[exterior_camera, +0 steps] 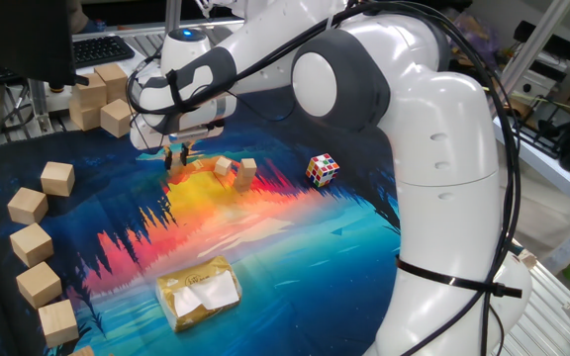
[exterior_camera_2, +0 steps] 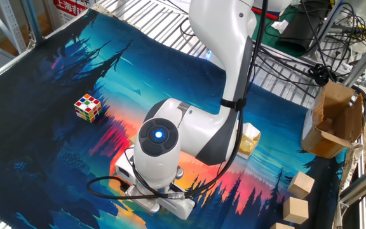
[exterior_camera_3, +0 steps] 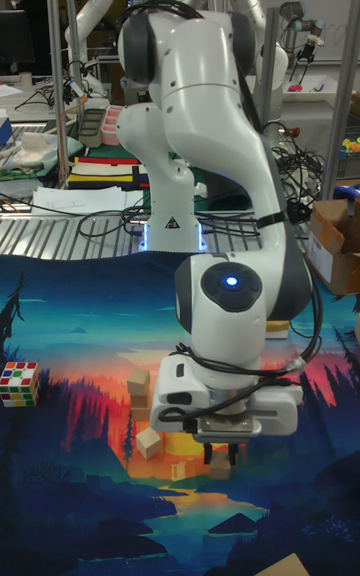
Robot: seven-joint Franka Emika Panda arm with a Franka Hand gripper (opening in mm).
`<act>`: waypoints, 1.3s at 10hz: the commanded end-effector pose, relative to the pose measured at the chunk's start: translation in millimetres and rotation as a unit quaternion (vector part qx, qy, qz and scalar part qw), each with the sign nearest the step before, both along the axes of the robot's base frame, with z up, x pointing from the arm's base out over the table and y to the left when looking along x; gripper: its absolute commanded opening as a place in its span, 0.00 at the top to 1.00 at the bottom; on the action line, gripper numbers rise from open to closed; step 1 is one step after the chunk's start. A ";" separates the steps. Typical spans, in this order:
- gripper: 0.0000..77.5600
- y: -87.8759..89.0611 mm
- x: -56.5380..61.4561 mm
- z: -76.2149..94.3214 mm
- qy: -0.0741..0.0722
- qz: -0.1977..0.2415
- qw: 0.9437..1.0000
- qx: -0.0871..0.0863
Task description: Stack the blocks in a vertical line of five
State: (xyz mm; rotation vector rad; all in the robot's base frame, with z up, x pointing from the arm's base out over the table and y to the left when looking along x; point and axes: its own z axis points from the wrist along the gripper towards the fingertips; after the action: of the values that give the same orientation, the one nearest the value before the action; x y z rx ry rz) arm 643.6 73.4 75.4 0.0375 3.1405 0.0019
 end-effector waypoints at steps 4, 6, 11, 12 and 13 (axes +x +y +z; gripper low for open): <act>0.97 -22.8 -16.4 66.2 0.019 -0.014 1.000 -0.012; 0.97 -27.0 -19.7 73.5 0.020 -0.019 1.000 -0.012; 0.97 -45.1 -32.8 97.8 0.020 -0.026 0.999 -0.011; 0.97 -49.2 -35.4 102.0 0.019 -0.028 0.999 -0.011; 0.97 -52.7 -37.6 105.2 0.020 -0.028 0.999 -0.011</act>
State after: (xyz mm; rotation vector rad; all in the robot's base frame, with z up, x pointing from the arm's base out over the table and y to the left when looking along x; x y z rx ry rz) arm 613.6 33.9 165.5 0.1153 3.1804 -0.0305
